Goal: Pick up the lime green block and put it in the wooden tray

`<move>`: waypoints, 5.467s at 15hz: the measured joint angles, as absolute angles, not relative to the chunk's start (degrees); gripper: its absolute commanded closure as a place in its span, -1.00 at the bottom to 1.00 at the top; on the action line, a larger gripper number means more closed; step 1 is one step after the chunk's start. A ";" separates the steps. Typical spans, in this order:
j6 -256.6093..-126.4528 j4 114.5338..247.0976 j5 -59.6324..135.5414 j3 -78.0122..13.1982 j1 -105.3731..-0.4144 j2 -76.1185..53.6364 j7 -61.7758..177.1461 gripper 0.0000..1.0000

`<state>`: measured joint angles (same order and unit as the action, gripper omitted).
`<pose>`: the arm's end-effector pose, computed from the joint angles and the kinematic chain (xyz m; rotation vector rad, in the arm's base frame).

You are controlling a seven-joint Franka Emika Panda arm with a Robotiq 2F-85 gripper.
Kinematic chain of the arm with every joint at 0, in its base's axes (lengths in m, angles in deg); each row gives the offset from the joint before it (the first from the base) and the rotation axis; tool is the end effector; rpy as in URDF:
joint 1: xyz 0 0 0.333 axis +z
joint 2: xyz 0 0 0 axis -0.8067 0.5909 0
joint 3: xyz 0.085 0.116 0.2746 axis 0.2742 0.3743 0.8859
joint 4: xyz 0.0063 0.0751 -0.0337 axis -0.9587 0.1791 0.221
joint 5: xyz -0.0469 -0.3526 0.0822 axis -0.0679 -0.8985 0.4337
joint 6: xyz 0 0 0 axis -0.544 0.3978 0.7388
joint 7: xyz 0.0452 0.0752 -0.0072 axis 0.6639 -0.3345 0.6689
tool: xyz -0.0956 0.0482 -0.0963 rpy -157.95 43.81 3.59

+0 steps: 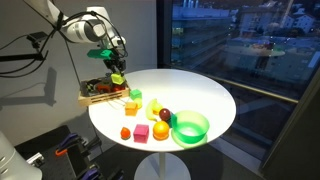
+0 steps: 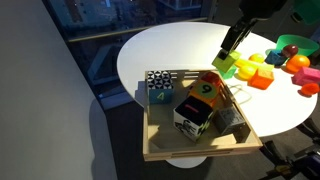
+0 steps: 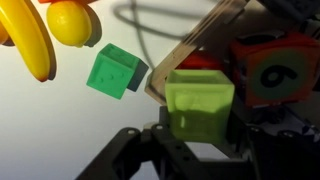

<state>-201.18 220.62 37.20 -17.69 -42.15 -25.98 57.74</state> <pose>0.4784 0.1961 0.3272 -3.0718 -0.5585 -0.2874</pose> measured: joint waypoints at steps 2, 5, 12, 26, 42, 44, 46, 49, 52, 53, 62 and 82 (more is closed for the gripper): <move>-201.38 219.92 37.20 -17.23 -41.52 -25.66 56.11 0.41; -202.36 218.84 37.03 -16.62 -40.66 -24.77 53.13 0.41; -204.35 215.47 31.74 -16.67 -38.93 -20.25 42.49 0.41; -201.87 212.75 27.87 -18.21 -35.50 -17.06 32.74 -1.00; -179.78 210.63 30.19 -19.13 -39.58 -22.59 32.82 -1.00; -177.06 210.54 30.21 -19.52 -40.66 -23.45 33.07 -1.00; -174.14 210.41 30.50 -19.96 -41.80 -24.41 33.63 -1.00; -170.00 210.22 31.95 -20.62 -43.49 -25.98 36.30 -1.00; -166.07 209.93 34.15 -21.46 -45.03 -27.59 41.10 -1.00; -164.79 209.85 34.73 -21.76 -45.49 -28.11 42.59 -1.00; -152.98 208.51 36.65 -24.70 -49.06 -33.89 54.13 -1.00; -145.88 208.63 42.24 -29.28 -51.29 -51.25 60.66 -1.00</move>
